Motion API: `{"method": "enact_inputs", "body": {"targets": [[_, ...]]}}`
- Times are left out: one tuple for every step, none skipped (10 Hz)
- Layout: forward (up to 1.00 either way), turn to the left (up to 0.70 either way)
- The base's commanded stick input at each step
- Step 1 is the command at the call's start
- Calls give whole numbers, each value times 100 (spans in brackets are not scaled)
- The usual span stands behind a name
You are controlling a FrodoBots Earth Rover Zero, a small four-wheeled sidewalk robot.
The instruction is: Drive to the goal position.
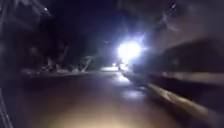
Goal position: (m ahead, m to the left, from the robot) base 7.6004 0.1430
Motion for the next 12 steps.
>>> {"method": "enact_inputs", "body": {"targets": [[70,0],[70,0],[70,-2],[70,-10],[70,-18],[70,-26],[70,-34],[70,-35],[70,-35],[70,-35],[70,-29],[70,0]]}}
